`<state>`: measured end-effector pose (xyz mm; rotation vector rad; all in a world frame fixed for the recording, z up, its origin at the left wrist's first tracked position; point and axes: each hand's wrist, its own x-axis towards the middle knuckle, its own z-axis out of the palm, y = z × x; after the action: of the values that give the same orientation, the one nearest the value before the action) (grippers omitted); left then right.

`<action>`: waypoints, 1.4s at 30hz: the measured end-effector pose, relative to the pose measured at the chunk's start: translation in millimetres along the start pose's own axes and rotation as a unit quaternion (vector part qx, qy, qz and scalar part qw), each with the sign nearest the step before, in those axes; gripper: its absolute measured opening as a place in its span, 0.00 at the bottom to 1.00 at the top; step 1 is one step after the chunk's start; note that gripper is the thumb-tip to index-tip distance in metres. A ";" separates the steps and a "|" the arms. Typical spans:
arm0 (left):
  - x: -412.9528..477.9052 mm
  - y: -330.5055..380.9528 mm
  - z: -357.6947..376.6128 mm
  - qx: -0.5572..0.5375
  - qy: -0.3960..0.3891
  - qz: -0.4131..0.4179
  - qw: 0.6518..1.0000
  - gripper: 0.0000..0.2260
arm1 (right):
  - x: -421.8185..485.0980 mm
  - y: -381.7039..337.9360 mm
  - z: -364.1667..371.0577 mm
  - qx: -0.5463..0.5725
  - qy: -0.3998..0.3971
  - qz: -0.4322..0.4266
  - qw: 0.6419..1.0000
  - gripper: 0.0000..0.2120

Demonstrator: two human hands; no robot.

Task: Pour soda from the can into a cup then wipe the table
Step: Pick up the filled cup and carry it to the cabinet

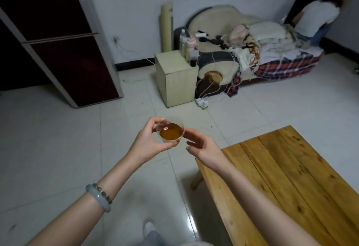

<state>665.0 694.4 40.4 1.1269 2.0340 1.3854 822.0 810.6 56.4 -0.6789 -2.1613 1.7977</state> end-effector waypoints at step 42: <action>491.3 -170.7 -366.2 -0.039 0.113 -0.003 0.993 0.29 | 656.2 -124.9 136.3 0.042 -0.089 -0.041 0.994 0.26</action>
<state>52.0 860.1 78.5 0.9677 2.1114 1.6403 169.0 1005.0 82.2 -0.4196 -2.1736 1.9591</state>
